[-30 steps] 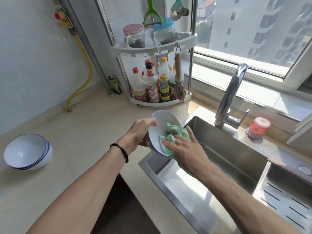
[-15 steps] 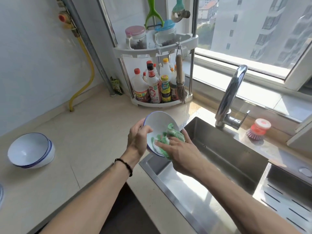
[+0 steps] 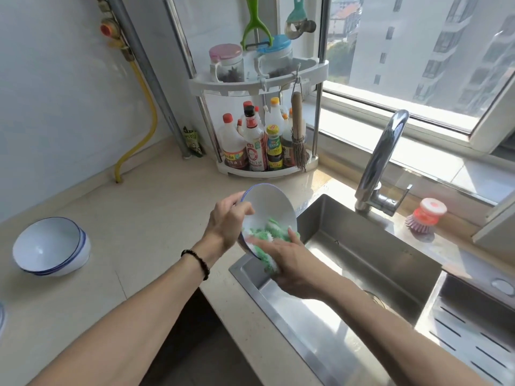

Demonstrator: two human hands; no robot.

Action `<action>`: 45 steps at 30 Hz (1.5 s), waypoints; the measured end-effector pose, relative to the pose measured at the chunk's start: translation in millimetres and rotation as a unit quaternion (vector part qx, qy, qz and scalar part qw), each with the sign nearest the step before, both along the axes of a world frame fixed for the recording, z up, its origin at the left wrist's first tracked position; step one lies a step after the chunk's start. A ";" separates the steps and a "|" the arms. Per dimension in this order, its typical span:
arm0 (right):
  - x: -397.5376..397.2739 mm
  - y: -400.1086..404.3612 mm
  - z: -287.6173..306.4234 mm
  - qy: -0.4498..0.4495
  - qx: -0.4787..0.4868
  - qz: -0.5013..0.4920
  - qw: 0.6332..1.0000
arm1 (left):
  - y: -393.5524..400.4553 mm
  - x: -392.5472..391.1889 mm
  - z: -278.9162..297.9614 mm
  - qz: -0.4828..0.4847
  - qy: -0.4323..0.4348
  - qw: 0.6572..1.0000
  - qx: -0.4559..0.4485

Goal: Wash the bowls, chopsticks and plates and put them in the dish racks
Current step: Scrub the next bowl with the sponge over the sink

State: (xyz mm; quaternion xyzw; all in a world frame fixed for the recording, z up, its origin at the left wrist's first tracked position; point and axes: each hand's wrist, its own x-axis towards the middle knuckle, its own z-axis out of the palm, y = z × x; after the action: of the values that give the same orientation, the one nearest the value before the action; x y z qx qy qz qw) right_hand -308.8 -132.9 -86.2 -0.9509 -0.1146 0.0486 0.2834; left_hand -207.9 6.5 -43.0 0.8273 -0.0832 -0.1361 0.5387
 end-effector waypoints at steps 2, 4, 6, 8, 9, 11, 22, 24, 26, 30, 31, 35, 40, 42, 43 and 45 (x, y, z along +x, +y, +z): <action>1.5 -12.9 -12.4 -0.090 -0.106 0.014 0.990 | 6.3 11.3 11.5 -0.059 0.078 0.995 0.009; 7.6 -19.8 -18.4 -0.139 -0.145 -0.010 0.980 | 6.3 11.7 13.7 -0.055 0.112 0.992 -0.022; 15.7 -15.9 -14.1 -0.171 -0.143 -0.058 0.973 | 1.7 2.9 2.4 0.021 0.110 0.988 -0.110; 21.7 -1.4 -8.0 -0.181 -0.085 -0.124 0.972 | -8.3 -13.9 -15.6 0.094 0.097 0.977 -0.166; 22.5 9.0 -6.0 -0.177 -0.033 -0.151 0.972 | -14.8 -21.7 -21.3 0.116 0.097 0.971 -0.185; 20.1 24.6 -4.4 -0.162 0.069 -0.157 0.972 | -22.0 -27.9 -27.0 0.160 0.085 0.963 -0.201; 8.7 4.7 4.9 0.039 0.013 -0.011 0.999 | -17.3 -11.7 -16.7 0.124 -0.020 0.989 -0.084; 8.6 -11.1 1.7 0.015 -0.076 -0.010 0.997 | -17.1 -8.5 -12.7 0.080 -0.018 0.995 -0.055; 14.5 -18.7 -0.6 0.005 -0.136 -0.035 0.990 | -20.7 -9.3 -9.4 0.082 -0.022 0.995 -0.049; 11.0 4.9 8.8 0.051 0.039 -0.055 0.996 | -25.5 -12.6 -8.0 0.121 -0.033 0.991 -0.051; 8.2 4.0 7.6 0.051 0.050 -0.050 0.996 | -23.2 -9.9 -6.8 0.098 -0.025 0.994 -0.036; 2.8 -26.5 -9.5 -0.115 -0.139 0.006 0.984 | -8.6 6.4 13.9 -0.005 0.140 0.990 0.007; 16.8 -26.1 -11.9 -0.224 -0.164 -0.078 0.958 | -9.5 -10.0 -12.9 0.064 0.173 0.972 -0.148; 20.6 -6.9 -0.9 -0.198 -0.091 -0.117 0.969 | -19.8 -22.9 -27.1 0.116 0.160 0.955 -0.221; 20.8 2.0 4.0 -0.173 -0.062 -0.118 0.976 | -23.7 -25.2 -29.8 0.151 0.158 0.944 -0.245; 15.8 9.0 7.4 -0.083 -0.053 -0.071 0.993 | -23.1 -22.8 -29.1 0.195 0.137 0.940 -0.246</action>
State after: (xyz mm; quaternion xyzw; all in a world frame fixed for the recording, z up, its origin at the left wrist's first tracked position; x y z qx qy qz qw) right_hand -293.0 -123.9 -78.8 -0.9712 -0.0672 -0.0444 0.2244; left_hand -230.7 -16.5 -72.1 0.6424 0.1237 -0.1158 0.7474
